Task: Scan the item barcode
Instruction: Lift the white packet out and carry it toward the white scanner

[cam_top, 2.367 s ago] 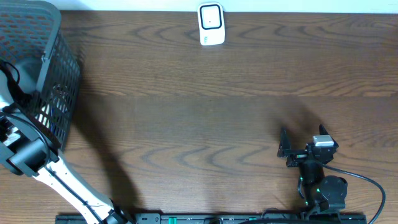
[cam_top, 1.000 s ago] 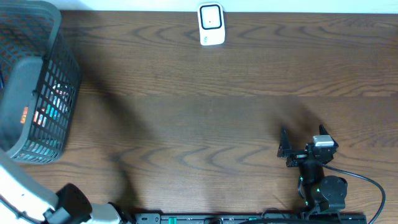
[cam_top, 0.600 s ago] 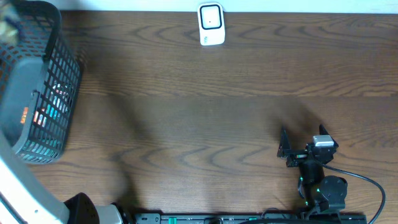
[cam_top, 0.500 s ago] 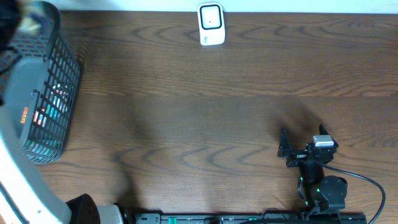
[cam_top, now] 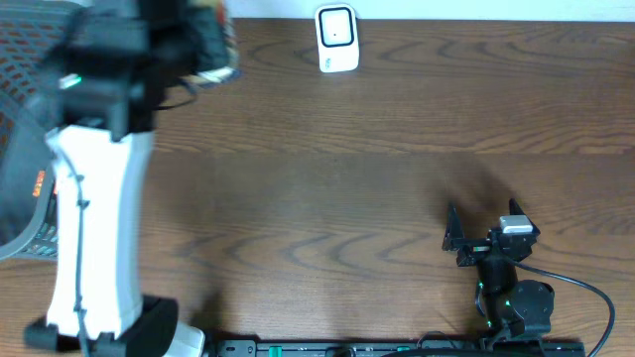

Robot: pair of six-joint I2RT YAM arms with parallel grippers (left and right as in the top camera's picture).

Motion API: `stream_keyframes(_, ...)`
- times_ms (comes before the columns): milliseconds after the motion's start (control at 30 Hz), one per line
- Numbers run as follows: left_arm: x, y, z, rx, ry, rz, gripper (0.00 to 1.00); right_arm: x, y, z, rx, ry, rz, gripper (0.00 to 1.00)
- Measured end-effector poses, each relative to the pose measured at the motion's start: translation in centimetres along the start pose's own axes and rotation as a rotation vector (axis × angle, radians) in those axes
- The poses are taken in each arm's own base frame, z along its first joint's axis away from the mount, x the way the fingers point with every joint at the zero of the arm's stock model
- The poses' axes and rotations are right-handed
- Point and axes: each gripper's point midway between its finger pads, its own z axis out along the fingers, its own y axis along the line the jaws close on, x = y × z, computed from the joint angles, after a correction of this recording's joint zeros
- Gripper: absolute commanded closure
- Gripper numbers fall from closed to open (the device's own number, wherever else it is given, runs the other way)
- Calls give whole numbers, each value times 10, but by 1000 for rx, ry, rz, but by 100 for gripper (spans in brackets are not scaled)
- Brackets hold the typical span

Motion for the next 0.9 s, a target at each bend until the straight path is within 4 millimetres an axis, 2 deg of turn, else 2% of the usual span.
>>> stream_keyframes(67, 18, -4, 22, -53, 77, 43, 92, 0, 0, 0, 0, 0, 0, 1)
stream_keyframes(133, 42, -8, 52, -118, 179, 103, 93, 0, 0, 0, 0, 0, 0, 1)
stream_keyframes(300, 93, -9, 106, -231, 382, 206, 92, 0, 0, 0, 0, 0, 0, 1)
stream_keyframes(500, 145, -7, 155, -311, 576, 284, 93, 0, 0, 0, 0, 0, 0, 1)
stream_keyframes(700, 182, 0, 175, -372, 708, 284, 92, 0, 0, 0, 0, 0, 0, 1)
stream_keyframes(833, 197, -2, 176, -372, 769, 268, 92, 0, 0, 0, 0, 0, 0, 1)
stream_keyframes(900, 208, -11, 174, -340, 810, 241, 92, 0, 0, 0, 0, 0, 0, 1)
